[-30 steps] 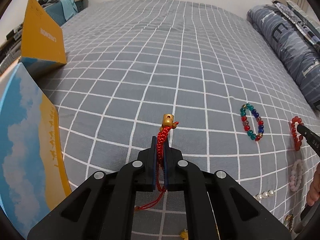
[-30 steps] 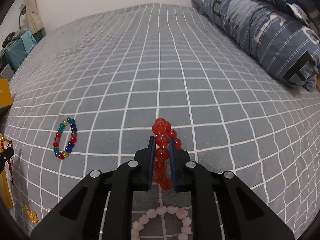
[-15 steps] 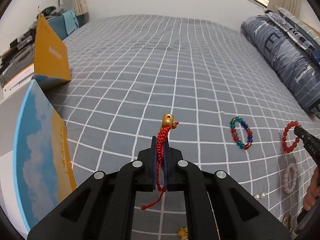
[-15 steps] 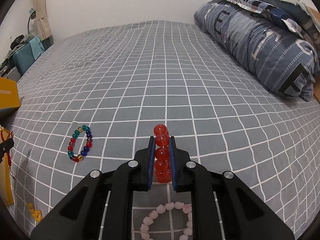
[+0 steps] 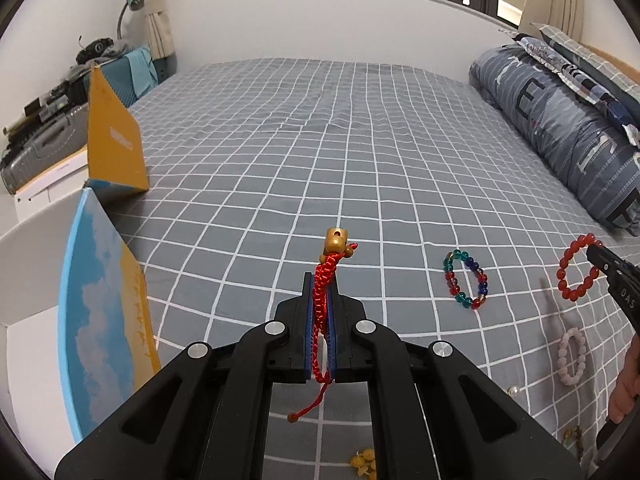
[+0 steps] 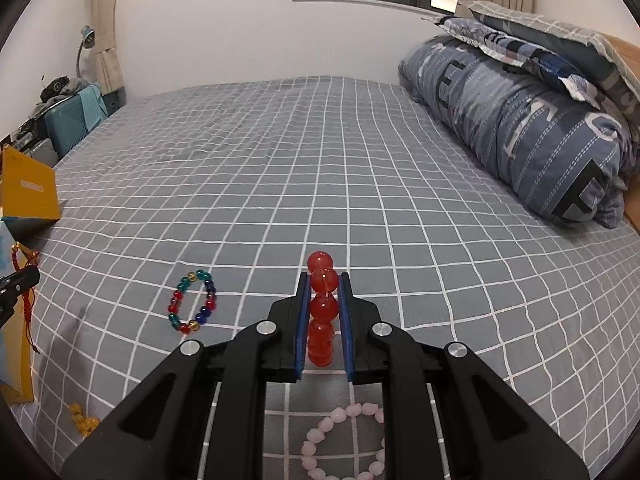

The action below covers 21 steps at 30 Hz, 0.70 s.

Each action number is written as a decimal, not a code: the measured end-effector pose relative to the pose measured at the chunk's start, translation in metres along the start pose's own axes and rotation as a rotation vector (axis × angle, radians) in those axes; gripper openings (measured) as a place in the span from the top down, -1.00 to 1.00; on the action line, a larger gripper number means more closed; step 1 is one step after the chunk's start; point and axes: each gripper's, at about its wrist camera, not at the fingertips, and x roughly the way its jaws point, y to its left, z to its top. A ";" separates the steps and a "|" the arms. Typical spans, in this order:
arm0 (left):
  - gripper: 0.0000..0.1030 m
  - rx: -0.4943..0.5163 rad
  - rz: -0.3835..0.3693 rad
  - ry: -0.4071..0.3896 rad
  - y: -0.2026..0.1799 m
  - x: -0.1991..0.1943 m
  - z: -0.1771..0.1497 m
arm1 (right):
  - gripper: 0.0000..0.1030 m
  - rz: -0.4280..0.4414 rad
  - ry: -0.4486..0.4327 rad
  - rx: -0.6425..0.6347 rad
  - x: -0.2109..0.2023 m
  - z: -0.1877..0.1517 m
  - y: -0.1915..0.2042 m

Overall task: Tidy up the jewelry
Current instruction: 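Carry both bracelets over the white box with both tools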

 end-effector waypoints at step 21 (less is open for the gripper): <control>0.92 -0.029 0.026 -0.030 0.029 -0.068 -0.001 | 0.75 0.009 -0.009 -0.021 -0.049 0.010 0.033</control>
